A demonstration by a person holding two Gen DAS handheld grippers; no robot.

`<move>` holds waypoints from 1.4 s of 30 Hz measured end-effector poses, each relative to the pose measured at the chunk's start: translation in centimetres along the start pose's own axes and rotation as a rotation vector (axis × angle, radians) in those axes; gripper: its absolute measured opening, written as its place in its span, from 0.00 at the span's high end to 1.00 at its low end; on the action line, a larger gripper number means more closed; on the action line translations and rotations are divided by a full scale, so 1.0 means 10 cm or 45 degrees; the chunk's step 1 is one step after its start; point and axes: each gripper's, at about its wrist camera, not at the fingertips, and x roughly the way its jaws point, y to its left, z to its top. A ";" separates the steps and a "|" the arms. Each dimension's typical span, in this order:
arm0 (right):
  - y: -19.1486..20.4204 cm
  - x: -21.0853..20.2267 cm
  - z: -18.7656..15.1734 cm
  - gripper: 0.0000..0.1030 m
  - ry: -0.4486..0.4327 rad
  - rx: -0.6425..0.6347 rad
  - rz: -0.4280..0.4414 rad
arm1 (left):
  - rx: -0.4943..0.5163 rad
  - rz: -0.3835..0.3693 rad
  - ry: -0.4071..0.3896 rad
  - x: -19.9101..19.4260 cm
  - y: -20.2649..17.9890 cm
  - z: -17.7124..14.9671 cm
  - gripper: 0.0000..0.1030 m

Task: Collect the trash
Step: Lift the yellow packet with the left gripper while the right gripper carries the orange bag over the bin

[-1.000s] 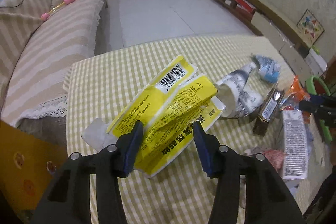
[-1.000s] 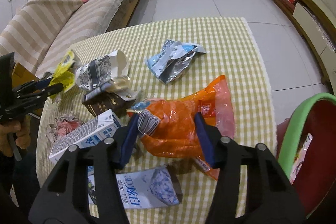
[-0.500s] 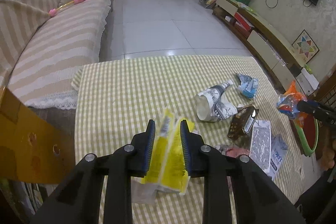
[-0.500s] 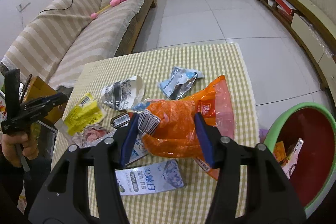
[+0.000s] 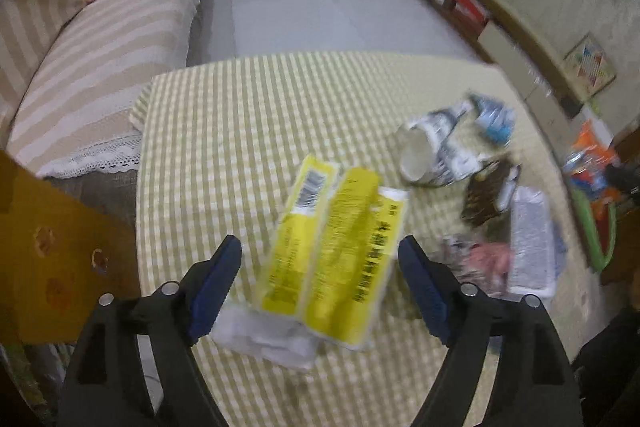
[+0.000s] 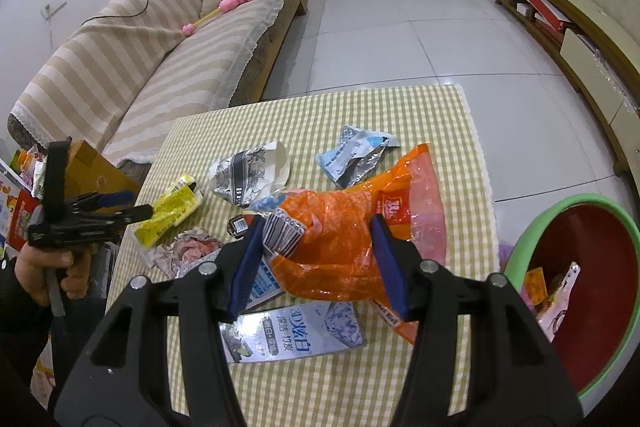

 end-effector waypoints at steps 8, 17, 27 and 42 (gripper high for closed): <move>-0.02 0.07 -0.03 0.50 0.025 0.010 0.005 | 0.098 -0.011 0.140 0.42 -0.09 0.02 0.19; -0.03 0.07 -0.04 0.50 0.019 0.021 0.016 | 0.038 -0.045 0.106 0.39 -0.02 -0.04 0.40; 0.03 -0.16 0.00 0.50 -0.035 0.013 0.040 | -0.011 -0.037 -0.002 -0.09 0.01 -0.04 0.44; -0.19 -0.75 -0.05 0.50 -0.136 0.049 -0.005 | 0.079 -0.165 -0.196 -0.93 -0.76 0.18 0.44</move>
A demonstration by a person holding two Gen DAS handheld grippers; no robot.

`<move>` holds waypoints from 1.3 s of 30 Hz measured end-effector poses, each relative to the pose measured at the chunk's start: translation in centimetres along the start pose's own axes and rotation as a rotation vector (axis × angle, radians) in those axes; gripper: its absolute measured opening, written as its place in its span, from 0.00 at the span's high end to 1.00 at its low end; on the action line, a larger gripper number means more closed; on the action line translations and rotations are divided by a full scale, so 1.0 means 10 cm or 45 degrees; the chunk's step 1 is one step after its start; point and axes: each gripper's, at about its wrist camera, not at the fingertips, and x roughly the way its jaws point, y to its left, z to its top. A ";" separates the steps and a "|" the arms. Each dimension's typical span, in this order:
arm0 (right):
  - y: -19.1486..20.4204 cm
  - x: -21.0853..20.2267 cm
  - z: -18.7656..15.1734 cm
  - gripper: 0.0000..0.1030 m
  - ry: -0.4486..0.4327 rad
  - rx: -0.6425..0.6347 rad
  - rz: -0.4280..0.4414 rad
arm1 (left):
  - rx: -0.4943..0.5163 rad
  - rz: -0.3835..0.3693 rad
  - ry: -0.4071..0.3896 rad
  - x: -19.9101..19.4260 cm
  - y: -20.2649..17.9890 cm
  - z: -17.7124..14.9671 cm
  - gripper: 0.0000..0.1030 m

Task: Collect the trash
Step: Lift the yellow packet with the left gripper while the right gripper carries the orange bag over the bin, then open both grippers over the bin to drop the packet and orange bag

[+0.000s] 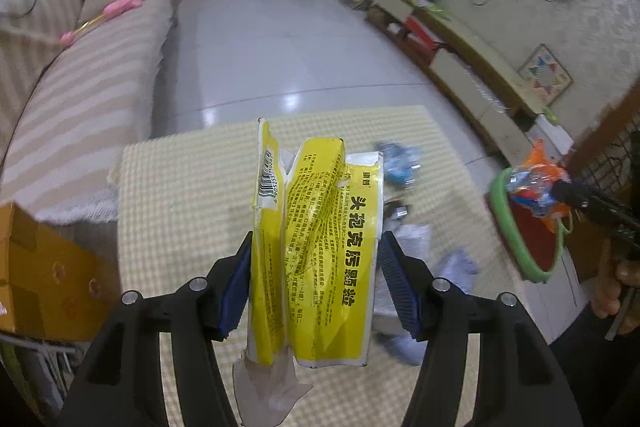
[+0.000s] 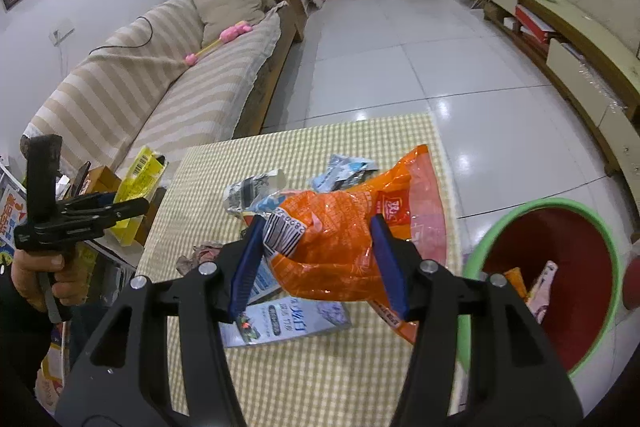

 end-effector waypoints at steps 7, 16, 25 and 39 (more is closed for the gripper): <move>-0.34 -0.34 0.00 0.50 -0.056 0.058 -0.061 | 0.115 -0.088 -0.052 -0.04 -0.66 0.19 0.44; -0.84 -0.73 -0.09 0.50 -0.115 0.153 -0.162 | 0.203 -0.226 -0.042 0.11 -1.44 0.35 0.44; -1.35 -1.03 -0.25 0.50 -0.141 0.258 -0.265 | 0.283 -0.381 0.000 0.36 -2.23 0.42 0.44; -1.92 -0.94 -0.40 0.49 -0.026 0.363 -0.378 | 0.281 -0.539 0.089 0.81 -3.10 0.43 0.44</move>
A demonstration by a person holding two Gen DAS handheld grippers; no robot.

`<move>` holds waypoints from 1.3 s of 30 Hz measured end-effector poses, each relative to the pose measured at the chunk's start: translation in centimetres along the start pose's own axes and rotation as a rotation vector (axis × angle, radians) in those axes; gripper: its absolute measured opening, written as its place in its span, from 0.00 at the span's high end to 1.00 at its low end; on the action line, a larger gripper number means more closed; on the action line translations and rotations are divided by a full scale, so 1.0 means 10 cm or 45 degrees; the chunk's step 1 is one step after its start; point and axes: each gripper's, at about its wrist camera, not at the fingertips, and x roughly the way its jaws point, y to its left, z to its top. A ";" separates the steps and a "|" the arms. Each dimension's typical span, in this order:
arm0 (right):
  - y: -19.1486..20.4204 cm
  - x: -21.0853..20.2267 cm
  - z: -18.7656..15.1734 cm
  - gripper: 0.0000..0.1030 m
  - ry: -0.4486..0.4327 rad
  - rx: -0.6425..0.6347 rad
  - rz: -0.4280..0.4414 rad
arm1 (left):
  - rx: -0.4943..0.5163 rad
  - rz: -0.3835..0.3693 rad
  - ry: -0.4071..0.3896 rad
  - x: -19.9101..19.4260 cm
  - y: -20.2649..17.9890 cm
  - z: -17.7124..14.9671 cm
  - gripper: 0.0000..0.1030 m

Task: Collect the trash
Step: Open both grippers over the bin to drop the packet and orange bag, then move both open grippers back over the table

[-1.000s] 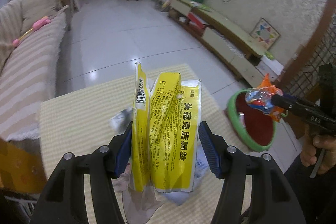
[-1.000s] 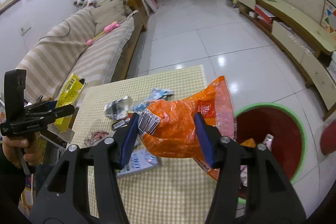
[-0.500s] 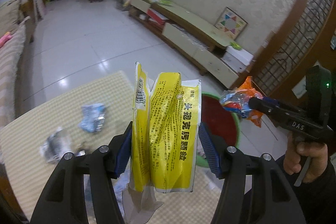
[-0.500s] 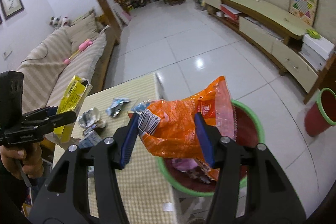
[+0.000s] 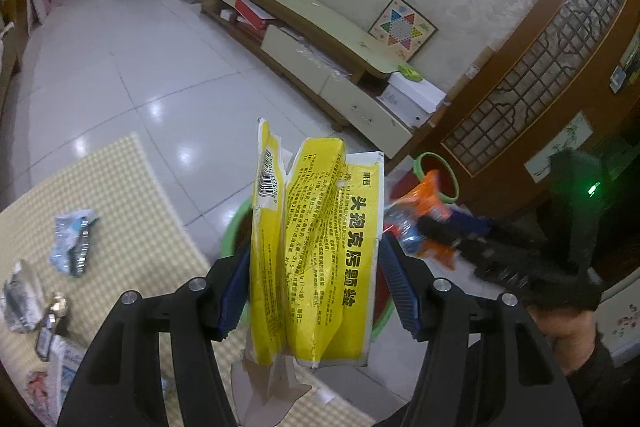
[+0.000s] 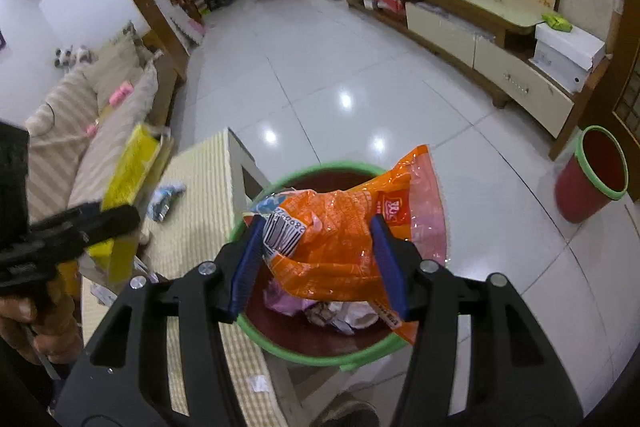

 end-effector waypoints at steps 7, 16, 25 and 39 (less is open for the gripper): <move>0.09 0.10 -0.03 0.49 0.036 -0.077 -0.028 | -0.018 -0.063 0.014 0.17 -0.11 0.09 0.43; 0.09 0.14 -0.01 0.41 0.041 -0.091 -0.005 | -0.045 -0.079 0.009 0.26 -0.17 0.21 0.35; 0.16 0.13 -0.02 0.12 0.022 -0.113 -0.007 | -0.084 -0.090 -0.067 0.13 -0.13 0.27 0.08; 0.66 0.13 -0.09 0.06 -0.008 -0.229 0.038 | -0.156 0.181 -0.099 -0.55 0.56 -0.04 0.08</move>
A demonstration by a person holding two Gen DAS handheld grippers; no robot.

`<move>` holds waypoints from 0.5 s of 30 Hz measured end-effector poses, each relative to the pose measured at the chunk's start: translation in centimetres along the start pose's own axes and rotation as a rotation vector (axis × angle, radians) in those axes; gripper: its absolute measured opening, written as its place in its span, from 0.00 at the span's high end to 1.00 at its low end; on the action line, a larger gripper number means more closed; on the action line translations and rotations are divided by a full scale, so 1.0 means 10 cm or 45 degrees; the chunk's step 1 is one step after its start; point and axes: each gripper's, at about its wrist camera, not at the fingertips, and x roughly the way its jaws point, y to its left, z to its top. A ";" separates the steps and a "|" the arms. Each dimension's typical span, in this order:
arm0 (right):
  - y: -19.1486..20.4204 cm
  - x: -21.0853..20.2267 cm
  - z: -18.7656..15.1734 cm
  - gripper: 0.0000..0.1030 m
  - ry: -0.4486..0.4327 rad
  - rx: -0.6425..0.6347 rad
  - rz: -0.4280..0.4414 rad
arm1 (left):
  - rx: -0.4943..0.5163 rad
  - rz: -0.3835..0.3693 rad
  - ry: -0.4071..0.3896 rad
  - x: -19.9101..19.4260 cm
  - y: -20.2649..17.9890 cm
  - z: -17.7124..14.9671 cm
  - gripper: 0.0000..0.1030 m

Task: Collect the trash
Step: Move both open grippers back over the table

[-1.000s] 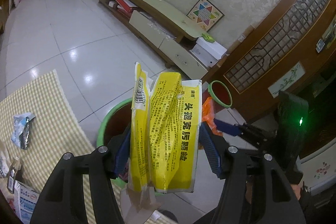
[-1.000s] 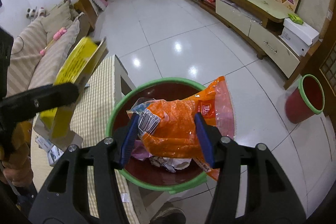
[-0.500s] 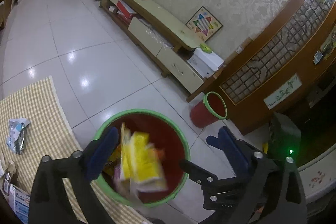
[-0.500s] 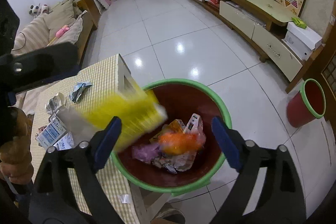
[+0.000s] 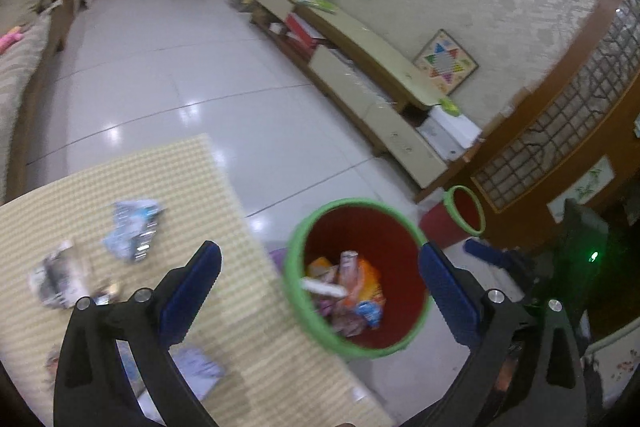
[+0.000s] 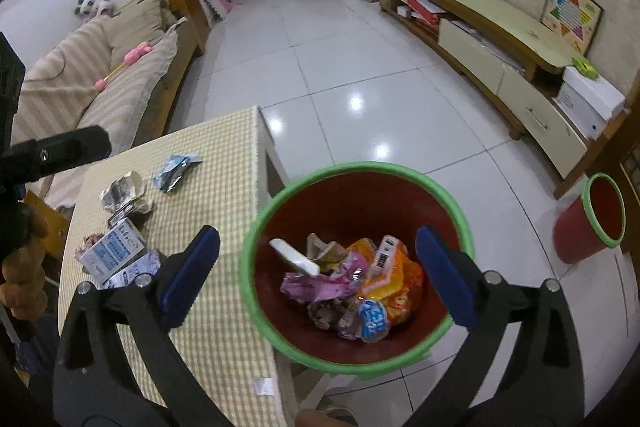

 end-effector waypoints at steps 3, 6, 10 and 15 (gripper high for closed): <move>0.19 0.05 -0.01 0.06 0.016 -0.048 0.019 | -0.032 0.058 0.007 -0.16 0.26 -0.11 0.08; 0.32 0.10 -0.01 0.06 0.029 -0.079 0.028 | -0.073 0.110 0.001 -0.37 0.57 -0.26 0.08; 0.48 0.16 -0.06 0.06 0.046 -0.096 0.056 | -0.131 0.174 -0.022 -0.67 0.98 -0.46 0.08; 0.78 0.25 -0.14 0.06 0.069 -0.131 0.110 | -0.169 0.258 -0.040 -0.93 1.37 -0.67 0.08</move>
